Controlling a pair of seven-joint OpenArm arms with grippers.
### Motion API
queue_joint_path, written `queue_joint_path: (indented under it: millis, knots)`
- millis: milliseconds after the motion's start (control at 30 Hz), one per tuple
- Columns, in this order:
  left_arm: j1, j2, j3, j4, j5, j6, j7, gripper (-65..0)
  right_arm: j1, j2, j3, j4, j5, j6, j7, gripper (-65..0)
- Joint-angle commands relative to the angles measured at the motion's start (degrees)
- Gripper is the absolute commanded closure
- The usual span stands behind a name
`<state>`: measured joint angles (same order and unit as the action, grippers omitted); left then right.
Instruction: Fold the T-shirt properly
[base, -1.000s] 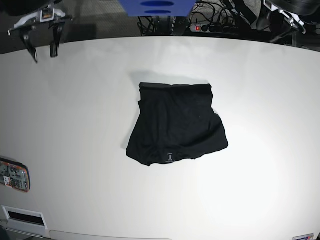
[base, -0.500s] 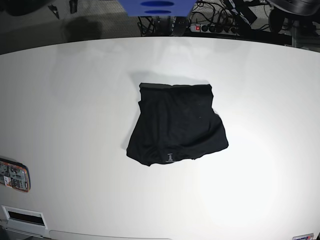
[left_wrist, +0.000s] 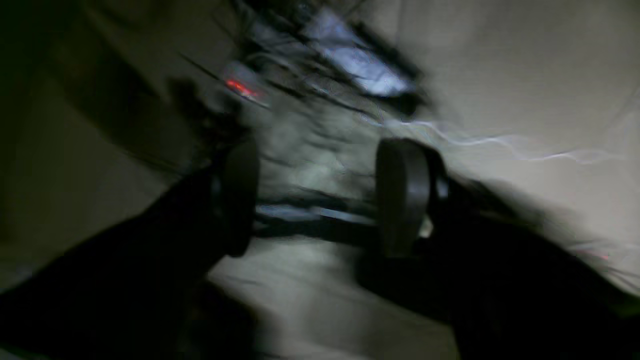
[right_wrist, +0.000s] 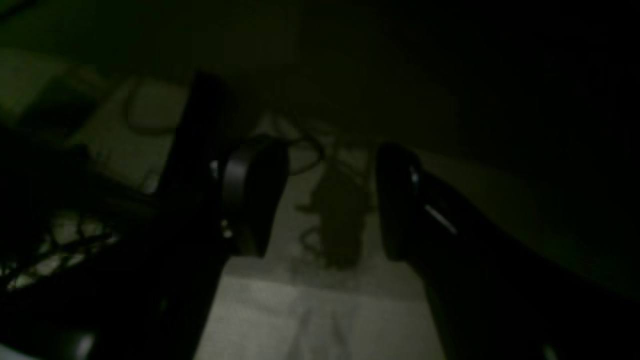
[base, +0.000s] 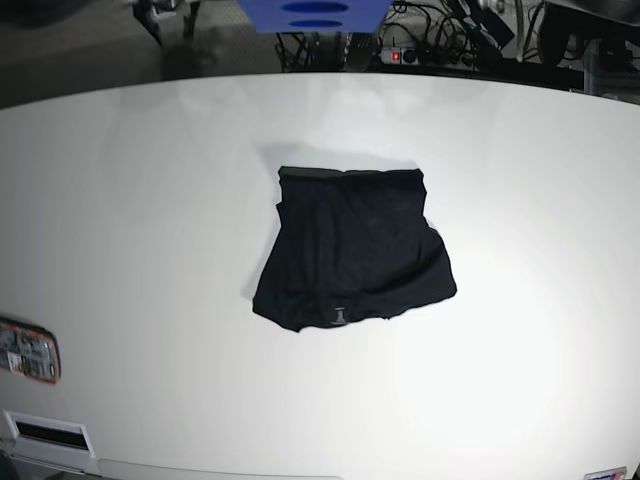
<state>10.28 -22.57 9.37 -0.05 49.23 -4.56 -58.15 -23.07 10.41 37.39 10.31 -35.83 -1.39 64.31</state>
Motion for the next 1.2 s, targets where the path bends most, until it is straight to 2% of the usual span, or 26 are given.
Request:
queue_joint_path:
  millis: [0,67,133,200,267,300,367,467,500,567,633,700,733,833,900,1033,1167]
  knots:
    - [0.1,0.5,1.2,0.1,-0.7,-0.1,0.1,-35.4,-1.1,1.8,0.3,-1.6,0.6,-0.3,1.4,-31.0]
    - [0.3,0.8,1.6,0.1,-0.6,-0.1,4.9,-35.4,0.2,1.8,0.3,-2.3,0.7,-0.3,1.3,-31.0]
    - [1.1,2.1,1.6,0.5,-0.7,-0.1,12.7,-35.4,1.2,1.8,0.3,-2.6,0.7,-0.3,0.4,-31.0]
    - [1.2,3.3,1.6,3.5,-0.7,-0.1,21.2,-35.4,2.2,1.8,0.3,-2.6,0.7,-0.3,-3.3,-31.0]
    - [0.6,4.9,1.5,4.8,-0.7,-0.1,31.5,-35.4,3.9,1.8,0.0,-2.6,0.6,-0.3,-9.8,-31.2]
    - [-0.3,5.7,1.7,5.1,-0.7,-0.1,36.0,-35.4,5.2,1.8,-0.2,-2.6,0.5,-0.3,-14.8,-31.2]
    - [-1.4,7.5,1.8,5.0,-0.3,-0.1,44.0,-35.4,8.7,1.8,-0.2,-2.7,0.5,-0.2,-29.2,-31.2]
    - [-2.7,9.5,1.6,5.4,-0.7,-0.1,51.7,-35.4,14.9,1.6,-0.2,-2.7,0.4,-0.2,-53.5,-31.2]
    - [-3.6,10.0,1.5,5.0,-0.7,-0.1,53.3,-35.4,16.2,1.5,-0.2,-2.6,0.4,-0.2,-59.0,-31.2]
    - [-4.2,11.3,1.4,5.0,-0.8,-0.1,57.0,-35.4,17.9,1.5,-0.2,-2.6,0.4,-0.2,-65.0,-31.2]
    - [-4.3,11.7,1.4,5.1,-0.8,-0.1,60.0,-35.4,18.7,1.5,-0.2,-2.6,0.4,-0.2,-66.6,-31.2]
    - [-4.3,11.7,1.4,5.1,-0.8,-0.5,60.3,-35.7,18.8,1.0,0.3,-2.6,0.7,-0.2,-65.9,-31.2]
    - [-4.3,11.7,1.4,5.1,-0.8,-0.6,60.2,-35.7,18.7,0.0,0.5,-2.6,0.9,-0.2,-64.8,-31.2]
    - [-4.3,11.7,1.5,5.1,-0.8,-0.7,59.6,-35.7,18.4,-3.8,5.4,-2.7,5.1,-0.2,-55.1,-31.1]
    - [-4.3,11.8,1.5,5.1,-0.8,-0.7,57.7,-35.6,18.4,-6.6,7.2,-2.9,8.0,-0.2,-51.0,-31.0]
    - [-4.3,11.8,1.5,5.2,-0.8,-0.7,56.0,-35.5,18.8,-12.3,7.1,-3.5,9.4,-0.2,-48.1,-30.9]
    - [-4.3,11.8,1.5,5.3,-0.8,-0.6,55.8,-35.4,18.8,-13.5,7.1,-3.5,9.3,-0.2,-48.0,-30.9]
